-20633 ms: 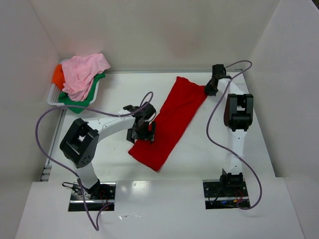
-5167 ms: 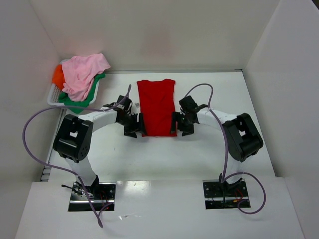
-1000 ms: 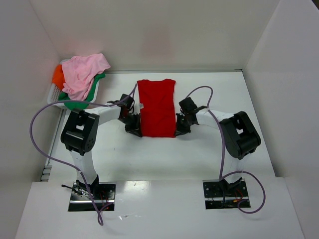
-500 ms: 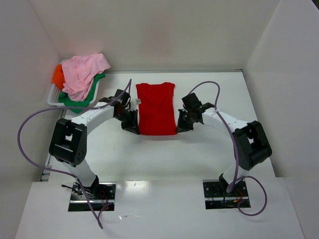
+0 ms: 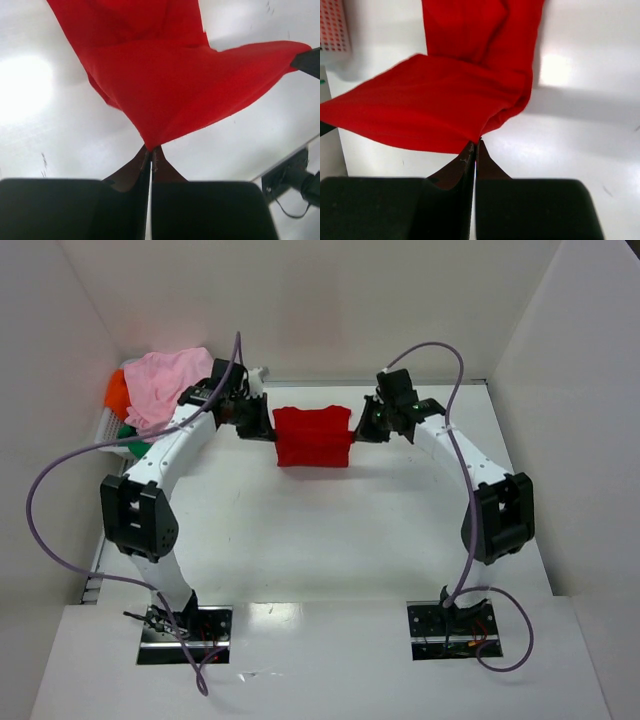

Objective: Fold and stack the t-shirts
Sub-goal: Fold the long partially folded tshirt into a neat square, then smooth out wrinkles on the folded tshirt

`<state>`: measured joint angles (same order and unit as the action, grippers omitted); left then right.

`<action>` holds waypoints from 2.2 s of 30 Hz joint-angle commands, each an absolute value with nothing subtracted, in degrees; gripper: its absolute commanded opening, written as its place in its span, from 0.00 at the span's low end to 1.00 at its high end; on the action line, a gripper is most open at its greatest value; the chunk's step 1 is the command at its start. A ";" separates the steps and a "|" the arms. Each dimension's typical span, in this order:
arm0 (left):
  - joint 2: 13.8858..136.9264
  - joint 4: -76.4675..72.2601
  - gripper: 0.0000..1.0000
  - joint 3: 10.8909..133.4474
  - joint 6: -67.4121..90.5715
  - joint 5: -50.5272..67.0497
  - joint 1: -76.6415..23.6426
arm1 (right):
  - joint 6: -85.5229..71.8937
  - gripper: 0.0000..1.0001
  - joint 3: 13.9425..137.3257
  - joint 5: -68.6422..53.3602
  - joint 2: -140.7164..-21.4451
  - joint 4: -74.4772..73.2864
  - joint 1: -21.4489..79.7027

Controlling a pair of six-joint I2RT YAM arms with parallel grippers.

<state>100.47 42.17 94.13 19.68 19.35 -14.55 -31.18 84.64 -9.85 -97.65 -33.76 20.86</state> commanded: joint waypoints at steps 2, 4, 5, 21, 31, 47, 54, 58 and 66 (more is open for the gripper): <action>107.30 42.72 0.00 101.50 18.73 16.87 -12.22 | -28.04 0.00 92.36 -6.50 -103.70 -34.54 19.07; 110.89 42.71 0.00 104.14 18.72 17.67 -11.69 | -27.43 0.00 95.79 -6.50 -106.07 -33.75 19.07; 112.22 42.71 0.00 105.37 18.20 18.62 -11.69 | -27.42 0.00 97.11 -6.50 -108.87 -33.14 19.07; 137.80 44.29 0.00 135.24 19.86 24.08 -6.86 | -26.10 0.00 127.16 -10.72 -133.75 -34.10 15.38; 145.72 45.00 0.72 141.94 20.57 24.61 -5.01 | -26.81 0.33 138.78 -12.05 -144.23 -36.12 14.15; 134.48 42.03 0.81 121.79 15.29 29.43 -9.31 | -23.99 0.71 117.65 -12.82 -131.77 -32.54 15.55; 126.31 30.06 0.71 102.67 21.09 30.06 -10.55 | -23.99 0.67 103.99 -12.83 -127.18 -27.25 19.07; 124.80 26.99 0.44 97.48 21.62 28.92 -11.07 | -24.61 0.53 99.85 -13.45 -126.65 -24.62 19.07; 122.35 24.52 0.09 93.08 23.55 26.98 -11.07 | -25.14 0.11 95.55 -11.00 -123.58 -24.52 19.07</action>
